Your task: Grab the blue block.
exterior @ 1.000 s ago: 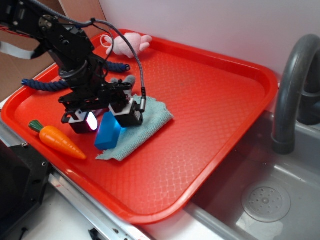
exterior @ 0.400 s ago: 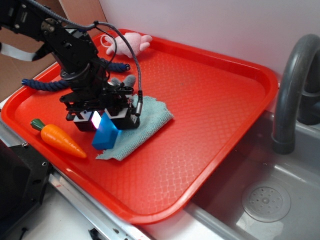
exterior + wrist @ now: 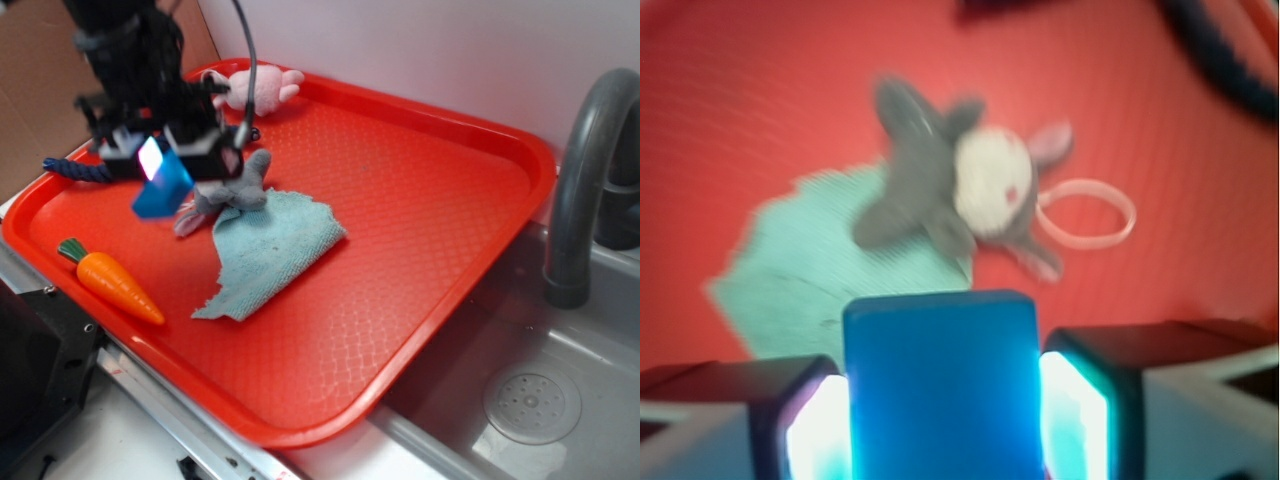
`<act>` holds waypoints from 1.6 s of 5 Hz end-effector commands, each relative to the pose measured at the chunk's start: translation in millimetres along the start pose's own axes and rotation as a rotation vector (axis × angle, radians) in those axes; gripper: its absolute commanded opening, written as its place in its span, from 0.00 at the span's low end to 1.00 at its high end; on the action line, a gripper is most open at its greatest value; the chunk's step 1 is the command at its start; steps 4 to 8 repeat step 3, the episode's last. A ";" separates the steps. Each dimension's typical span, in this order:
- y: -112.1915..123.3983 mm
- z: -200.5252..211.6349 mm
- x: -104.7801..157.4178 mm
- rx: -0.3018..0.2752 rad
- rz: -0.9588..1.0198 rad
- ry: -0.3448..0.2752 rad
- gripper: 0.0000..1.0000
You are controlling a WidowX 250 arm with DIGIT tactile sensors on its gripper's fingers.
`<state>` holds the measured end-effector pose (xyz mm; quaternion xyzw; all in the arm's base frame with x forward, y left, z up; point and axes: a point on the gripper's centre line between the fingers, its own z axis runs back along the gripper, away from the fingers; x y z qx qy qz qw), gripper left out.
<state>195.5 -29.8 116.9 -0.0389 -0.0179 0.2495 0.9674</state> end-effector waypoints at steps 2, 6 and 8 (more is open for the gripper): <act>-26.0 88.2 -17.4 -0.102 -0.273 -0.081 0.00; -23.6 81.3 -16.0 -0.067 -0.298 -0.096 0.00; -23.6 81.3 -16.0 -0.067 -0.298 -0.096 0.00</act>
